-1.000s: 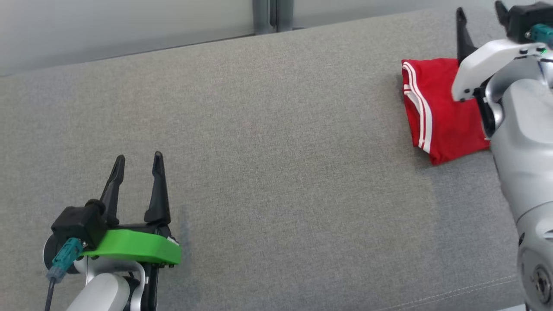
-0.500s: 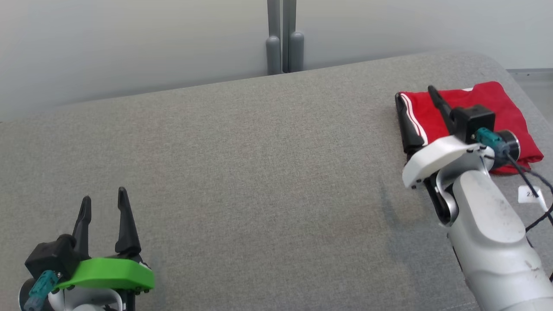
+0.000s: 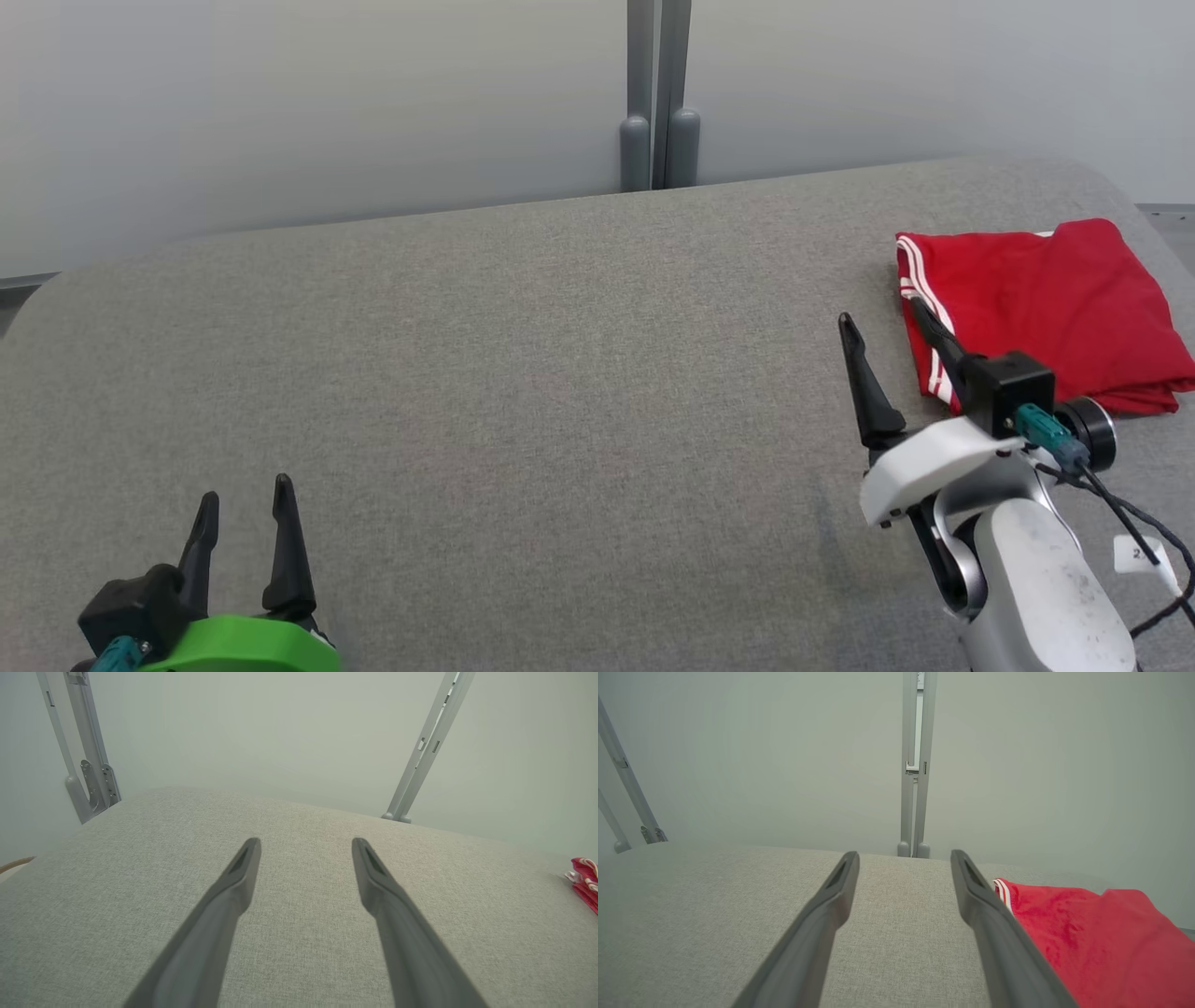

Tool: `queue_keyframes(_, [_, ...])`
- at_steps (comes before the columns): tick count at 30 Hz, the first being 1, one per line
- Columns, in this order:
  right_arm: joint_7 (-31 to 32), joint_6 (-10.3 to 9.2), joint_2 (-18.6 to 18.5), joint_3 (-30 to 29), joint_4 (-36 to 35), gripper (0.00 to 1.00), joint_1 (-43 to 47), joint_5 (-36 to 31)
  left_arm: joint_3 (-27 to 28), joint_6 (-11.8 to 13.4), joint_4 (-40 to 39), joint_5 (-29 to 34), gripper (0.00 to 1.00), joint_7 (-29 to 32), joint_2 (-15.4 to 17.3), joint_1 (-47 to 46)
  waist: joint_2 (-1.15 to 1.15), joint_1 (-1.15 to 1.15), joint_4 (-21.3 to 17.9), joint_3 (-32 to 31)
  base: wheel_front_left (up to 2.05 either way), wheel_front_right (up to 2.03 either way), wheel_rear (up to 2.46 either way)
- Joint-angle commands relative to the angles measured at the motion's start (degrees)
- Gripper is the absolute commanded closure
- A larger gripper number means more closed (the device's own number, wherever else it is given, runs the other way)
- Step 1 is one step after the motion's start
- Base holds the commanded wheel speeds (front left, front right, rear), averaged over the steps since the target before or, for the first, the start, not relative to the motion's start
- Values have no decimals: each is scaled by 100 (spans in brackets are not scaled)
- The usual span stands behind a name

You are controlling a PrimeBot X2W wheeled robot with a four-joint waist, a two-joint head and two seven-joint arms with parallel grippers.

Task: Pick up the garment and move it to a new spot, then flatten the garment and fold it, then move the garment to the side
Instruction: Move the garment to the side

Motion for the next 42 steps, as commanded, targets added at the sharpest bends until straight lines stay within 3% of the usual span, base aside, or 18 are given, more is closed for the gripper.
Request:
queue_keyframes(1, [26, -9, -14, -29, -121, 0, 143, 14, -5, -34, 18, 70, 0, -26, -1, 88, 0, 0, 27, -21, 0, 0, 0])
queue_keyframes(12, [217, -8, -3, 34, -841, 0, 973, 472, -2, -232, 128, 332, 0, -26, -132, 166, 0, 0, 109, -130, 0, 0, 0])
queue_keyframes(42, [187, -8, -2, 155, -697, 0, 1105, 791, 47, -339, 262, 576, 0, -26, -101, 92, 0, 0, 138, -162, 0, 0, 0])
